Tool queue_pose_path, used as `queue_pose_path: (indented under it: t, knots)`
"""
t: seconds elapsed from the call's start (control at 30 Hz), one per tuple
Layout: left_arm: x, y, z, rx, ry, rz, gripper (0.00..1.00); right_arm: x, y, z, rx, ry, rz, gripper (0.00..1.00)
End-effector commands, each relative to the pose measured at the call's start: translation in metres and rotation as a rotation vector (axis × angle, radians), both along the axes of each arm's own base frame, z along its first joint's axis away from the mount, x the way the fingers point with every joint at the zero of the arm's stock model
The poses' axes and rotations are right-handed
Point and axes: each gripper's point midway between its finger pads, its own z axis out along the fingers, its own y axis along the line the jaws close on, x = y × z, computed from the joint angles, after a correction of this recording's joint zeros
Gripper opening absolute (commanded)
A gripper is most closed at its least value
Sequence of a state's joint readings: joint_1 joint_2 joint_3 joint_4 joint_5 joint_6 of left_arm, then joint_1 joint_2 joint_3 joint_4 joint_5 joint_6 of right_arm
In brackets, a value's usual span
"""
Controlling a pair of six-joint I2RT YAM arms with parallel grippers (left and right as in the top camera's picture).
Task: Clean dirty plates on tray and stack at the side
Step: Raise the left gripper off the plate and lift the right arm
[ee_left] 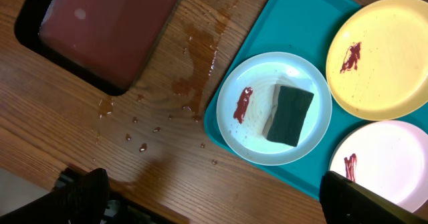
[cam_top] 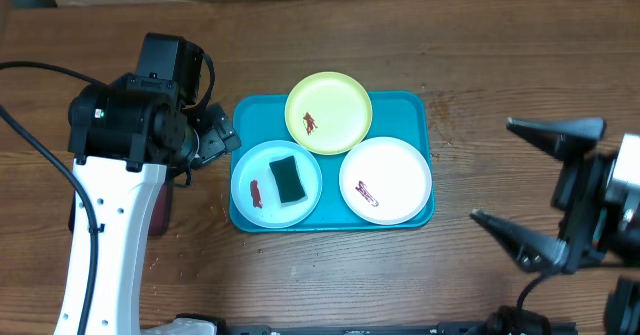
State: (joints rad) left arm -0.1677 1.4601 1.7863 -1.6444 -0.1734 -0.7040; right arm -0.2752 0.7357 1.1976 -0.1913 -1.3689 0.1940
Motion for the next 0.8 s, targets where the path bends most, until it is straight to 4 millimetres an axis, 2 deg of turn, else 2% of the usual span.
queue_pose_path:
  t: [0.0, 0.2, 0.33, 0.37, 0.5, 0.53, 0.6, 0.7, 0.77]
  knots:
    - [0.000, 0.005, 0.001, 0.023, -0.002, 0.003, 1.00, -0.007, 0.006, 0.002, 0.010, 0.212, 0.206, 1.00]
    - [0.002, 0.005, 0.000, 0.023, -0.001, 0.003, 1.00, 0.014, 0.004, 0.017, 0.088, 0.349, 0.192, 1.00]
    - [0.002, 0.005, -0.001, 0.023, 0.002, 0.003, 1.00, 0.010, 0.004, 0.048, 0.148, 0.251, 0.132, 1.00]
    - [0.002, 0.005, -0.001, 0.023, 0.002, 0.003, 1.00, 0.007, 0.003, 0.061, 0.180, 0.199, 0.109, 1.00]
    - [0.002, 0.005, -0.001, 0.023, 0.002, 0.003, 1.00, 0.016, -0.006, 0.078, 0.262, 0.136, 0.031, 1.00]
    - [0.002, 0.005, -0.001, 0.023, 0.001, 0.003, 1.00, 0.036, -0.018, 0.077, 0.324, 0.162, -0.056, 0.99]
    - [0.002, 0.005, -0.001, 0.023, 0.000, 0.003, 1.00, 0.063, -0.034, 0.066, 0.361, 0.184, -0.183, 1.00]
    - [0.003, 0.005, 0.000, 0.023, -0.003, 0.003, 1.00, 0.105, -0.066, 0.035, 0.403, 0.269, -0.440, 1.00]
    - [0.003, 0.005, 0.000, 0.023, -0.003, 0.003, 1.00, 0.117, -0.076, 0.014, 0.373, 0.321, -0.532, 1.00]
